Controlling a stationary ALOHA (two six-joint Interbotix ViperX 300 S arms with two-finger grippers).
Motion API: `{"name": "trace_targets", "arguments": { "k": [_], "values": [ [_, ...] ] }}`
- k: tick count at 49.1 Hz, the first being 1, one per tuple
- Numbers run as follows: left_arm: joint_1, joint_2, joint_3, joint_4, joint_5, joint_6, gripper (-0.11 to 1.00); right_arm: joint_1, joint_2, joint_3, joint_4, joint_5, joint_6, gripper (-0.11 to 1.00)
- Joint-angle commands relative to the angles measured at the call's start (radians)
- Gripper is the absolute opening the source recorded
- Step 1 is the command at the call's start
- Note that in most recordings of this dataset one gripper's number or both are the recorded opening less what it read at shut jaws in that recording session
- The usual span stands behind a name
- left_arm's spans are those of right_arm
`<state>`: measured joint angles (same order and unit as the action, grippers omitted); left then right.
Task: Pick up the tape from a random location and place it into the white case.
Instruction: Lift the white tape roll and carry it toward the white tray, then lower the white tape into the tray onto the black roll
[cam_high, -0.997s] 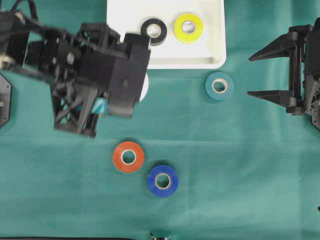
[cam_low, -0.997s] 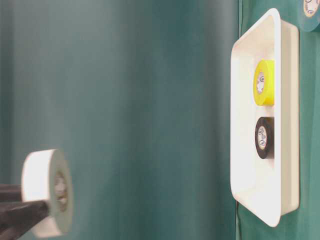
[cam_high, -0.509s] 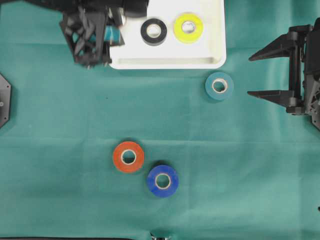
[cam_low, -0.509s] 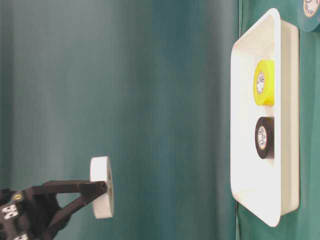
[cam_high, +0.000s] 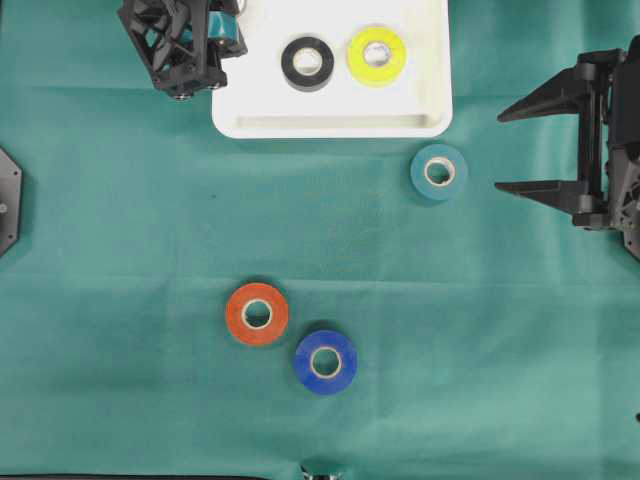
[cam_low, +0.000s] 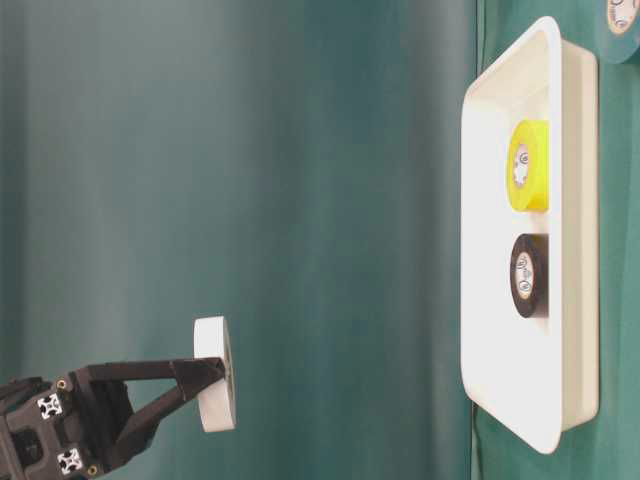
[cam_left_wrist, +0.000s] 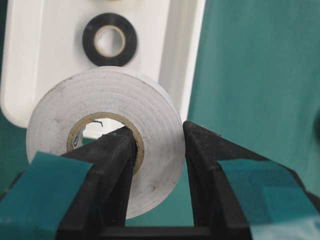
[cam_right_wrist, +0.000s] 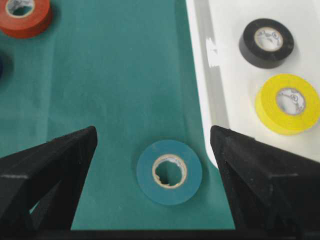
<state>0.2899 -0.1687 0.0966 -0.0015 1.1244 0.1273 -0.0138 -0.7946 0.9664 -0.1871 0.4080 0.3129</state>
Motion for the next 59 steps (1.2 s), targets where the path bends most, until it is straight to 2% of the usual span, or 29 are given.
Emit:
{"name": "trace_targets", "arguments": {
  "k": [1,15,30,47,59],
  "values": [
    [0.002,-0.009,-0.021,0.002,-0.026,0.002,0.26,0.000,0.002,-0.011,-0.003,-0.011,-0.002,0.89],
    [0.003,0.091,-0.097,0.002,-0.069,0.075,0.26,-0.002,0.000,-0.011,-0.003,-0.011,0.000,0.89],
    [0.003,0.173,-0.192,0.002,-0.069,0.081,0.26,-0.002,0.002,-0.011,-0.003,-0.008,0.000,0.89],
    [0.015,0.178,-0.160,0.002,-0.084,0.080,0.26,-0.003,0.002,-0.009,-0.003,-0.009,-0.002,0.89],
    [0.031,0.212,-0.072,0.002,-0.183,0.080,0.26,-0.003,0.002,-0.009,-0.003,-0.011,-0.002,0.89]
  ]
}}
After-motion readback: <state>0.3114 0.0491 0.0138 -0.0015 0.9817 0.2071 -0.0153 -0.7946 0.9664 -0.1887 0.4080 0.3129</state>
